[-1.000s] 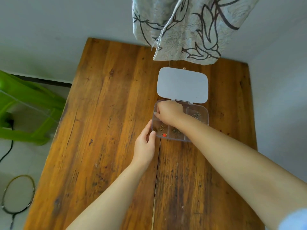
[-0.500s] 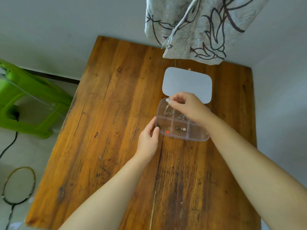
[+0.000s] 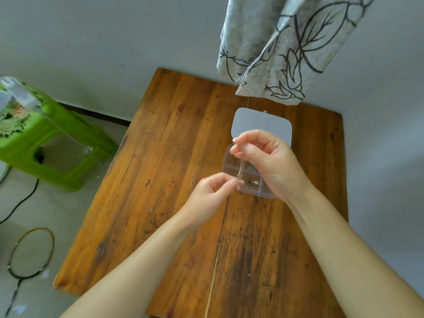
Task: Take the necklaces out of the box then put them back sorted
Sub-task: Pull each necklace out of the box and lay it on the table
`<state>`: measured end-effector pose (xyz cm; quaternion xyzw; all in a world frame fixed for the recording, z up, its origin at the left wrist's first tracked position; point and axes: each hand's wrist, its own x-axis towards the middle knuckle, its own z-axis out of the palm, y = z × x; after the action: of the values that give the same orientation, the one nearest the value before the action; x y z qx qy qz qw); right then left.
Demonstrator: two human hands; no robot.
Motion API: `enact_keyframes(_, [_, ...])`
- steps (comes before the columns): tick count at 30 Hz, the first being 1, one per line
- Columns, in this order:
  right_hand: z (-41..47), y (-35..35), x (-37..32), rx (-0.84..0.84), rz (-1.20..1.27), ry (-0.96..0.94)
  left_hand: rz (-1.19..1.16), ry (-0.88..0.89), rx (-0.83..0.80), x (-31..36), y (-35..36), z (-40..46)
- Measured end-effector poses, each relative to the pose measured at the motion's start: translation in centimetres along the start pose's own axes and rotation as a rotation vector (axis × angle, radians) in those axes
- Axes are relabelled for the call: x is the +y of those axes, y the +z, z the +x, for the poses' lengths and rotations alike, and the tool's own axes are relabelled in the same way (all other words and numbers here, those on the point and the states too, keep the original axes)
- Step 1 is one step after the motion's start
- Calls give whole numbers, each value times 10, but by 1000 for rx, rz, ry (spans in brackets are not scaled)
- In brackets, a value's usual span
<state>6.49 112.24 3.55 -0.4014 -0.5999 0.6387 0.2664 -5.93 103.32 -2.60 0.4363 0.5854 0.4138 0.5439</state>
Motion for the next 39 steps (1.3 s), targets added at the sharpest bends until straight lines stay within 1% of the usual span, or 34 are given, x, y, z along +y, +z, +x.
enact_keyframes(2, [-6, 7, 5, 46, -4, 8, -21, -49, -26, -3, -15, -17])
enact_keyframes(6, [-20, 31, 26, 132, -36, 75, -188, -194, -37, -17, -55, -47])
enact_keyframes(7, [-24, 39, 35, 148, -97, 90, -198, -233, -37, -19, -66, -52])
enact_keyframes(9, [-30, 57, 56, 195, -342, 103, -152, -282, -60, -21, -89, -58])
enact_keyframes(11, [-34, 76, 74, 216, -616, 88, -64, -311, -132, -23, -110, -59])
enact_keyframes(12, [-35, 85, 84, 198, -708, 83, -10, -321, -178, -24, -119, -58])
enact_keyframes(14, [-38, 105, 98, 118, -834, 108, 80, -340, -276, -23, -134, -53])
enact_keyframes(16, [-43, 122, 107, 73, -860, 147, 154, -363, -360, -20, -147, -47])
enact_keyframes(18, [-49, 135, 109, 87, -743, 238, 243, -379, -414, -18, -162, -37])
enact_keyframes(20, [-54, 143, 107, 123, -491, 384, 317, -386, -442, -18, -177, -25])
enact_keyframes(22, [-59, 150, 104, 185, -209, 463, 367, -387, -456, -21, -190, -12])
enact_keyframes(26, [-70, 160, 104, 402, 136, 538, 359, -425, -531, -34, -205, 11])
enact_keyframes(28, [-73, 165, 106, 496, 375, 567, 348, -463, -571, -43, -211, 22])
enact_keyframes(30, [-74, 171, 108, 546, 606, 568, 332, -496, -596, -51, -215, 33])
enact_keyframes(32, [-72, 177, 110, 568, 777, 555, 290, -540, -596, -58, -217, 43])
enact_keyframes(33, [-71, 180, 110, 566, 807, 551, 276, -556, -595, -61, -219, 47])
enact_keyframes(34, [-69, 184, 110, 555, 779, 560, 268, -567, -596, -64, -220, 51])
enact_keyframes(37, [-65, 195, 111, 487, 459, 656, 277, -579, -566, -69, -223, 59])
enact_keyframes(39, [-63, 206, 115, 433, 334, 725, 379, -541, -503, -71, -222, 63])
